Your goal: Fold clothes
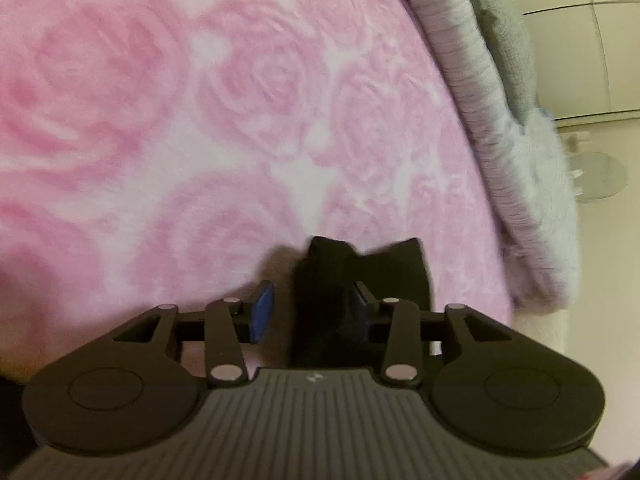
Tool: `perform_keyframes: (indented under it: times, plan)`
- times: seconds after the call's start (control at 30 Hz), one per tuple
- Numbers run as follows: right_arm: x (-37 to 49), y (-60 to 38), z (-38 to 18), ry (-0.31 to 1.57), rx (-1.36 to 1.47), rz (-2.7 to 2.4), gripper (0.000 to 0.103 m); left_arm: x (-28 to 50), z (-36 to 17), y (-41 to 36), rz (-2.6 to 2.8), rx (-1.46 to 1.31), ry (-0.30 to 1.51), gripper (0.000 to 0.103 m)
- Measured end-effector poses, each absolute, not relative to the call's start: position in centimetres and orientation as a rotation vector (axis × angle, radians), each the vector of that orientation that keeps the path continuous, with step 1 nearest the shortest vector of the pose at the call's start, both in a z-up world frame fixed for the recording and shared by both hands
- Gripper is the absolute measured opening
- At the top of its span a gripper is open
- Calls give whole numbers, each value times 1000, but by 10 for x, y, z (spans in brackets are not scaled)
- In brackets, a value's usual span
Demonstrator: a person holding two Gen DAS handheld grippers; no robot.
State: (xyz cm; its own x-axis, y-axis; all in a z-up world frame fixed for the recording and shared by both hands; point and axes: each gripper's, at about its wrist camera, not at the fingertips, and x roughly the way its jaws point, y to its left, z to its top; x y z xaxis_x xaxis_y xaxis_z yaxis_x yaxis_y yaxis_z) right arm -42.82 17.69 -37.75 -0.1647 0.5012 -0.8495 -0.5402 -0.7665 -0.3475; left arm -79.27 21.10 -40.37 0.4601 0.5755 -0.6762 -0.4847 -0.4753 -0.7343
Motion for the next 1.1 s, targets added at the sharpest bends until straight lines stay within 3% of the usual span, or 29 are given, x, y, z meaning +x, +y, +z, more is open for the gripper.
perform_keyframes:
  times: [0.03, 0.07, 0.23, 0.37, 0.47, 0.5, 0.53, 0.57, 0.67, 0.73, 0.8, 0.83, 0.93, 1.1]
  plan:
    - [-425, 181, -371, 85, -1391, 1988, 19, -790, -406, 215, 1233, -1649, -86, 10]
    - [-421, 183, -365, 99, -1354, 1990, 15, -788, -404, 217, 1234, -1640, -88, 3]
    - [-395, 197, -329, 167, -1147, 1979, 9, -783, -307, 200, 1241, -1385, -274, 3]
    - [-372, 211, -297, 226, -975, 1954, 9, -749, -190, 210, 1179, -1018, -238, 4]
    - [-363, 233, -282, 301, -883, 1927, 9, -725, -176, 256, 1210, -944, -172, 14]
    - [-365, 248, -280, 335, -870, 1907, 9, -719, -184, 274, 1212, -954, -134, 37]
    - [-368, 262, -282, 374, -886, 1888, 9, -717, -197, 290, 1258, -1022, -63, 39]
    - [-370, 277, -285, 416, -923, 1868, 10, -716, -211, 305, 1306, -1094, 12, 33]
    - [-382, 298, -287, 493, -1011, 1849, 11, -727, -249, 314, 1381, -1292, 118, 33]
    - [-385, 294, -285, 486, -1011, 1880, 23, -741, -266, 287, 1421, -1358, 88, 35]
    - [-381, 288, -285, 520, -988, 1896, 47, -754, -282, 255, 1465, -1401, 64, 35]
    - [-378, 285, -285, 542, -974, 1896, 52, -761, -291, 241, 1493, -1435, 60, 35]
    - [-367, 276, -288, 631, -944, 1880, 54, -782, -317, 201, 1586, -1564, 12, 36]
    - [-358, 272, -296, 774, -953, 1823, 54, -804, -358, 177, 1626, -1738, -298, 38]
